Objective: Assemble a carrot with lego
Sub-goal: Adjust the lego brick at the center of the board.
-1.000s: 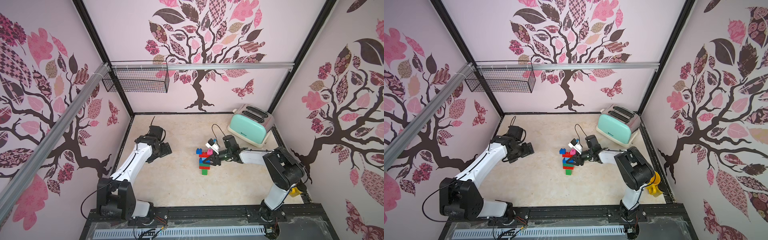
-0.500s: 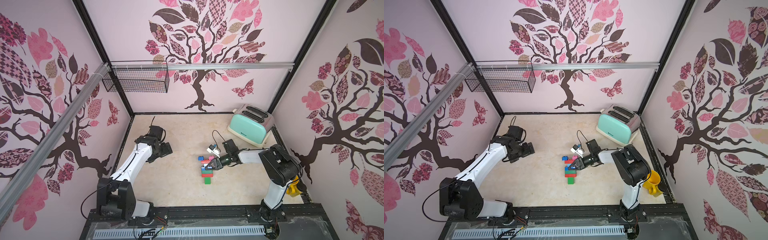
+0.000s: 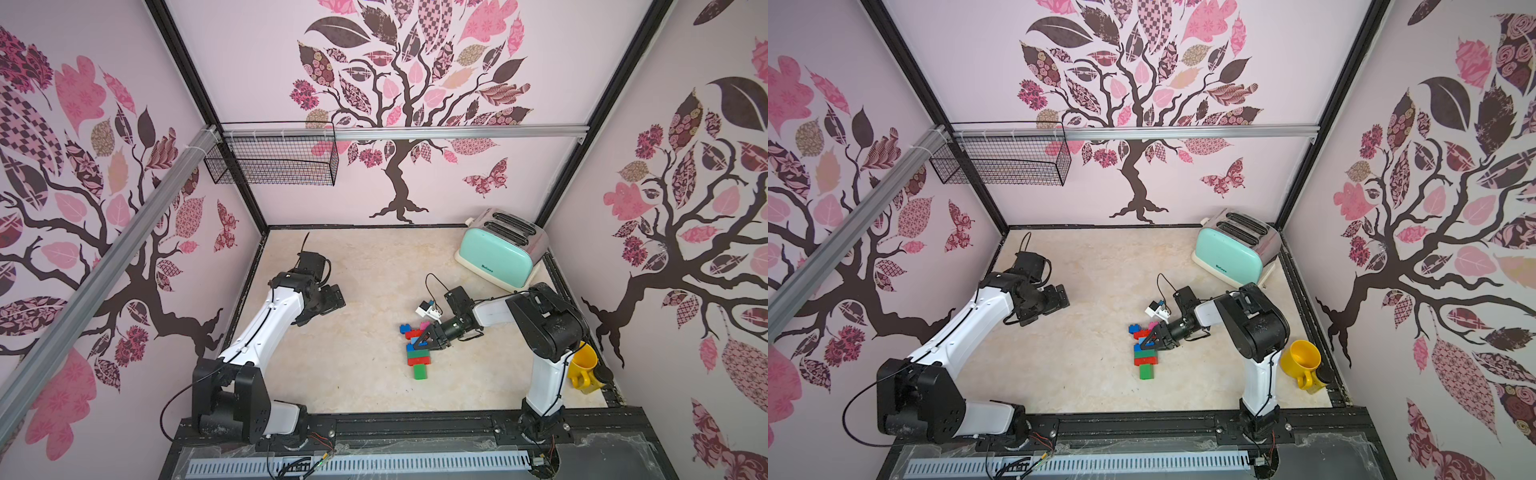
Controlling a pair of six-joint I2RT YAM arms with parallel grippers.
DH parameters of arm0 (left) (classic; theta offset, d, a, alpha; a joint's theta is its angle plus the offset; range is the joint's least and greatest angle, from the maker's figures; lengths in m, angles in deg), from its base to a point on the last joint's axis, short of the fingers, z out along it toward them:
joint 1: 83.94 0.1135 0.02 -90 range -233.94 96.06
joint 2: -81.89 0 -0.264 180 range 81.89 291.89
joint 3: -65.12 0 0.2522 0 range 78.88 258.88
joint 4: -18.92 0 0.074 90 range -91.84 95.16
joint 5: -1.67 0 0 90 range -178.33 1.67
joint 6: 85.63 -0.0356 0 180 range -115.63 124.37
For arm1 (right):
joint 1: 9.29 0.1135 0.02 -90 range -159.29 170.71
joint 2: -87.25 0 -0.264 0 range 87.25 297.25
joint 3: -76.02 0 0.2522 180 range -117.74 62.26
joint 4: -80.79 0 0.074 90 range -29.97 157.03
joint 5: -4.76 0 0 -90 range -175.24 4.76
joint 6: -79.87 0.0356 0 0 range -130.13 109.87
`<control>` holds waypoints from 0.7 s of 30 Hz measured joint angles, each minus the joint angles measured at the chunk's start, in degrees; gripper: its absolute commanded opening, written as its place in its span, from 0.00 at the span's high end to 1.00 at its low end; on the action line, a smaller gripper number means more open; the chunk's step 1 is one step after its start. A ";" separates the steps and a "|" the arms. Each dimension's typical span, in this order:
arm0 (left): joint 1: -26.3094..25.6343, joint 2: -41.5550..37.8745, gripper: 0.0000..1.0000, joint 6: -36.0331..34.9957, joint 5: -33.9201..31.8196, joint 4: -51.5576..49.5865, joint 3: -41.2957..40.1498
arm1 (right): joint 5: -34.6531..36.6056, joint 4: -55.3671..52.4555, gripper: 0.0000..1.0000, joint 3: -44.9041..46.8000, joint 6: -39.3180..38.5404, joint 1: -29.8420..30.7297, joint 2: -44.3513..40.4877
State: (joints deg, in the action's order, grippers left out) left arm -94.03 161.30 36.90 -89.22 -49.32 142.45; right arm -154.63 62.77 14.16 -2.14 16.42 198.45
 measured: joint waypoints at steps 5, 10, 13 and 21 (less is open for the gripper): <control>0.00 -0.17 0.03 0.00 0.04 0.00 -0.07 | -0.39 -1.88 0.58 -1.11 0.00 -0.37 1.40; 0.00 -0.22 0.03 0.00 0.07 0.00 -0.07 | 0.39 -2.91 0.46 -1.14 -0.17 -1.07 1.99; 0.00 -0.42 0.02 0.00 0.04 -0.02 -0.07 | 0.72 -3.02 0.40 -1.09 0.94 -1.81 1.25; 0.00 -0.74 0.02 0.00 -0.44 -0.15 -0.07 | 5.60 -6.12 0.01 -0.59 2.62 -4.76 -5.05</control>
State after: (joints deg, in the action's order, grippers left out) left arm -94.03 160.56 36.90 -89.65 -49.48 142.39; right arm -149.03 56.65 13.57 0.48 11.66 193.40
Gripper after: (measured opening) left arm 0.981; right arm 0.975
